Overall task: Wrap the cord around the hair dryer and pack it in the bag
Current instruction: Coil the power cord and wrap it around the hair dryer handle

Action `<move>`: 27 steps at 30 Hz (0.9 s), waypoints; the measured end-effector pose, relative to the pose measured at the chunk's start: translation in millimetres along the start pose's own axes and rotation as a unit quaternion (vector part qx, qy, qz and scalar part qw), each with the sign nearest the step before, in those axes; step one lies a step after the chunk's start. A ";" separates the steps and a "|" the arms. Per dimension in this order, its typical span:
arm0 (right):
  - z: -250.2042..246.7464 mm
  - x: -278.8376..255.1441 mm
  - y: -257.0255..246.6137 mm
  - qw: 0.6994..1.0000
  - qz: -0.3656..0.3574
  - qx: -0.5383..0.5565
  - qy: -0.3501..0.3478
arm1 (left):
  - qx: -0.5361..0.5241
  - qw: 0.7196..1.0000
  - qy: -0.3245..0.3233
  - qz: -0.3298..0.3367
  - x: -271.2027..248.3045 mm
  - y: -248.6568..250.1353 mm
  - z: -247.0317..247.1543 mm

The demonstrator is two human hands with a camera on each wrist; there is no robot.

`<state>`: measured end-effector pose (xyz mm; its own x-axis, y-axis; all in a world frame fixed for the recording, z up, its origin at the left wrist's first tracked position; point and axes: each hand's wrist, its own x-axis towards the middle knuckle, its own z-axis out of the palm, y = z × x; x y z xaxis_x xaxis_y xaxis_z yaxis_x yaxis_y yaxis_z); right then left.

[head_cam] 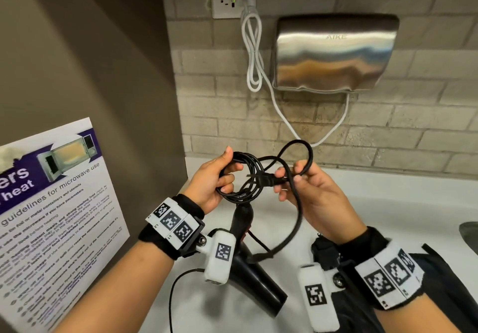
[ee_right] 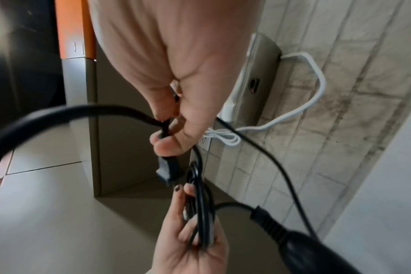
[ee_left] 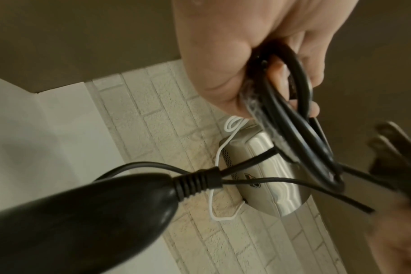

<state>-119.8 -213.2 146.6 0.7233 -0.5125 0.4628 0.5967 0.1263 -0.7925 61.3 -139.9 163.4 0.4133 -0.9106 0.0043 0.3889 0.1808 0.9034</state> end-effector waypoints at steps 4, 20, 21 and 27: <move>7.5 5.9 15.4 0.999 -0.017 -0.038 0.033 | -0.009 1.000 -0.006 -0.005 -2.3 -5.7 4.1; 22.5 18.4 50.2 0.864 -0.191 -0.401 0.238 | -0.014 0.998 -0.065 -0.003 -8.3 -16.1 15.1; 21.4 21.1 54.2 0.858 -0.190 -0.407 0.250 | -0.015 0.998 -0.066 -0.007 -8.6 -17.3 16.4; 12.1 28.3 61.8 0.896 -0.134 -0.389 0.164 | 0.003 0.998 -0.056 0.004 -9.5 -16.0 15.1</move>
<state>-58.3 -209.6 115.5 0.3720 -0.6744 0.6378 0.2179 -0.6045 -0.7663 38.7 -139.7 155.4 0.3210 -0.9452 0.0602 0.3804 0.1869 0.9058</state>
